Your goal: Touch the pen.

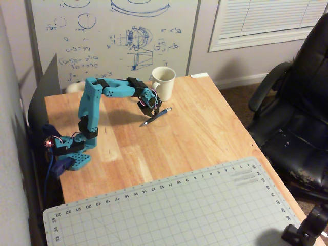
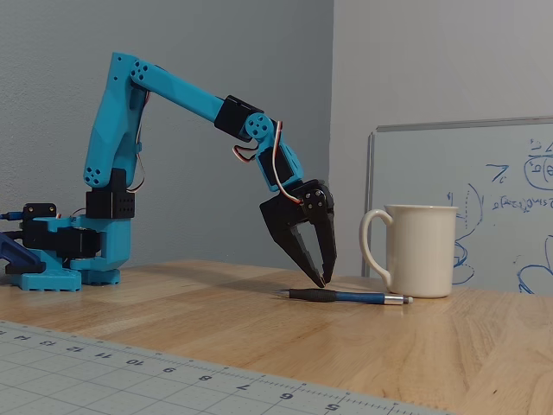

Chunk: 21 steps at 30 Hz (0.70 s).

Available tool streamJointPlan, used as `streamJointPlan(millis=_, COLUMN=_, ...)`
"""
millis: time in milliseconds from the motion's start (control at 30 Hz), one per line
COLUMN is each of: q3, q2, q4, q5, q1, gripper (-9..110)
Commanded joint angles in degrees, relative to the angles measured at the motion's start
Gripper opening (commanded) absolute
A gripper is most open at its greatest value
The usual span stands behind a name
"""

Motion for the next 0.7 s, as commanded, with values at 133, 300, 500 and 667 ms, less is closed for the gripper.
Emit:
streamJointPlan(millis=133, q3=-4.83, q2=0.18, q4=-0.44, q5=-0.26, q1=0.09, gripper=1)
streamJointPlan(millis=300, q3=-5.1, q2=0.09, q4=-0.44, q5=-0.26, q1=-0.09, gripper=1)
streamJointPlan(millis=500, q3=-5.19, q2=0.09, q4=-0.44, q5=-0.26, q1=-0.35, gripper=1)
streamJointPlan(millis=667, q3=-5.19, q2=0.18, q4=-0.53, q5=-0.26, q1=-0.35, gripper=1)
